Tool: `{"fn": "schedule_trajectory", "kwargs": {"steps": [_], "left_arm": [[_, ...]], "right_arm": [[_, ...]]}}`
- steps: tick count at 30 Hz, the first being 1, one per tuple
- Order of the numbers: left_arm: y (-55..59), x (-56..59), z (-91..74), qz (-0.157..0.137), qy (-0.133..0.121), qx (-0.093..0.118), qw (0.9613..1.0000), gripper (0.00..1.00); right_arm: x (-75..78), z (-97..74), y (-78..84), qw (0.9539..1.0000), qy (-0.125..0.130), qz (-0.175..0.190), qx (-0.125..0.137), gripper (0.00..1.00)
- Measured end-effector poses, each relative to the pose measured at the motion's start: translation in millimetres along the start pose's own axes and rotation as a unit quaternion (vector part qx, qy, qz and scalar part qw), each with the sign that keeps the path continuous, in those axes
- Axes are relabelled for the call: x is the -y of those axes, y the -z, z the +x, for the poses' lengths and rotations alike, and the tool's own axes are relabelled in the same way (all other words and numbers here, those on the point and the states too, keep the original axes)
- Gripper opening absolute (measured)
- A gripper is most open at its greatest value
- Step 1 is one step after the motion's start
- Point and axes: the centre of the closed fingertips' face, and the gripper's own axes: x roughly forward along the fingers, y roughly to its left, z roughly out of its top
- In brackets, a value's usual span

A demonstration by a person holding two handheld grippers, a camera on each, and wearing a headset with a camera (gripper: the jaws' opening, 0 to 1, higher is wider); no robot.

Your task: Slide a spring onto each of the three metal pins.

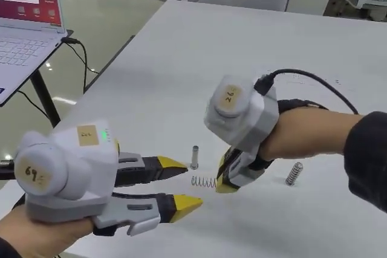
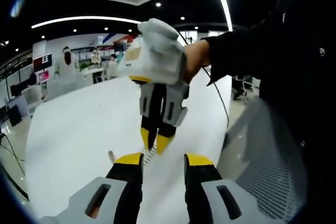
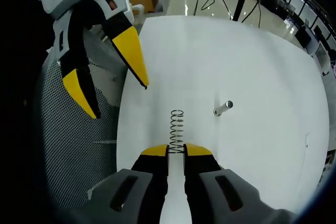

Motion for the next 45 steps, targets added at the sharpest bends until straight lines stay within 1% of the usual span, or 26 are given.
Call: {"fn": "schedule_trajectory", "kwargs": {"steps": [3, 6, 8, 11, 14, 18, 22, 28, 30, 38, 40, 43, 45], "left_arm": [[-6.5, 1.4, 4.0, 0.014, 0.008, -0.003, 0.9999, 0.24], [-14.7, -0.8, 7.2, 0.029, 0.013, -0.004, 0.9995, 0.24], [-17.4, -1.9, 8.5, 0.036, 0.015, -0.005, 0.9992, 0.23], [-18.6, -2.5, 11.3, 0.044, 0.020, -0.009, 0.9988, 0.23], [-16.4, 0.4, 14.0, 0.053, 0.028, -0.015, 0.9981, 0.22], [-16.0, 7.4, 17.7, 0.064, 0.040, -0.014, 0.9971, 0.19], [-12.6, 13.4, 21.8, 0.078, 0.049, -0.019, 0.9956, 0.16], [-10.7, 15.5, 22.6, 0.094, 0.054, -0.022, 0.9939, 0.06], [-9.8, 15.9, 22.7, 0.097, 0.055, -0.024, 0.9935, 0.05], [-8.8, 16.3, 24.2, 0.101, 0.056, -0.025, 0.9930, 0.03], [-8.7, 16.6, 24.7, 0.099, 0.057, -0.023, 0.9932, 0.03], [-9.1, 18.0, 25.6, 0.098, 0.059, -0.022, 0.9932, 0.03], [-10.3, 18.1, 25.9, 0.098, 0.058, -0.020, 0.9932, 0.03]], "right_arm": [[-6.3, -13.0, 1.3, 1.0000, -0.006, -0.006, -0.001, 0.07], [-13.6, -24.7, -0.5, 0.9998, -0.013, -0.013, 0.000, 0.07], [-17.6, -32.6, -3.8, 0.9997, -0.014, -0.020, 0.004, 0.07], [-21.4, -43.8, -7.4, 0.9995, -0.011, -0.030, 0.005, 0.07], [-27.0, -51.5, -10.0, 0.9992, -0.013, -0.039, 0.006, 0.07], [-33.5, -54.4, -11.2, 0.9988, -0.017, -0.045, 0.002, 0.07], [-39.1, -53.7, -11.9, 0.9985, -0.022, -0.050, -0.001, 0.07], [-45.4, -54.1, -11.3, 0.9981, -0.026, -0.055, -0.009, 0.07], [-45.9, -55.3, -12.3, 0.9981, -0.025, -0.056, -0.008, 0.07], [-46.4, -66.7, -24.8, 0.9978, -0.013, -0.064, 0.010, 0.07], [-45.9, -69.3, -29.3, 0.9975, -0.011, -0.067, 0.017, 0.07], [-48.5, -72.6, -40.1, 0.9968, -0.009, -0.072, 0.034, 0.07], [-49.2, -73.5, -43.8, 0.9964, -0.007, -0.076, 0.036, 0.07]]}}
